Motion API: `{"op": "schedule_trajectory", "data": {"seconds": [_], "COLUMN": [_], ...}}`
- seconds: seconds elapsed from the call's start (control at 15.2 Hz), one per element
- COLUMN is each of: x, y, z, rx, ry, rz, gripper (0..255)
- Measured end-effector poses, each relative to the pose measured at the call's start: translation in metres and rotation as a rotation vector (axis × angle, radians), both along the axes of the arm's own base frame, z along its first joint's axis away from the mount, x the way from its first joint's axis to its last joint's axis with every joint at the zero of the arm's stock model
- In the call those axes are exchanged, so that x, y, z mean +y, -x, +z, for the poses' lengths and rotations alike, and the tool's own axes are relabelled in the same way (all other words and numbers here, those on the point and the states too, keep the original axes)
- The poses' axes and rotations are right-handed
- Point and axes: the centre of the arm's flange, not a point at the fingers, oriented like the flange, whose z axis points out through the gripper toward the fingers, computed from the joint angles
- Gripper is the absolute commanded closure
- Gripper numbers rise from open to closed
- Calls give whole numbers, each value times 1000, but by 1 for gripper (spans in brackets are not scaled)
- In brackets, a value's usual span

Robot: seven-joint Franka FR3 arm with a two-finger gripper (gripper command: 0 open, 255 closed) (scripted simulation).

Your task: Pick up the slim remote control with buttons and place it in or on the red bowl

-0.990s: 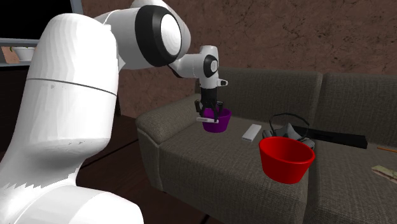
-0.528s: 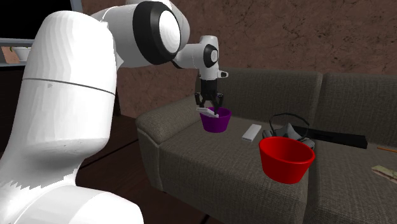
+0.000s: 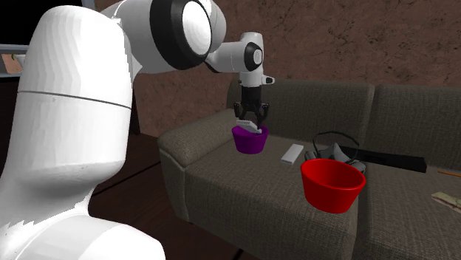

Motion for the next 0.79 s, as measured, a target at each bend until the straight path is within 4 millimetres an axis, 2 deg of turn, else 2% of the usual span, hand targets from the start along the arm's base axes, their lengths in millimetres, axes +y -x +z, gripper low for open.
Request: {"op": "schedule_trajectory", "data": {"seconds": [0.59,0.79], "x": [-95,-132], "y": [65,94], "z": [3,6], "rx": [0,0], "ry": [0,0], "rz": [-1,-1], "gripper": [255,255]}}
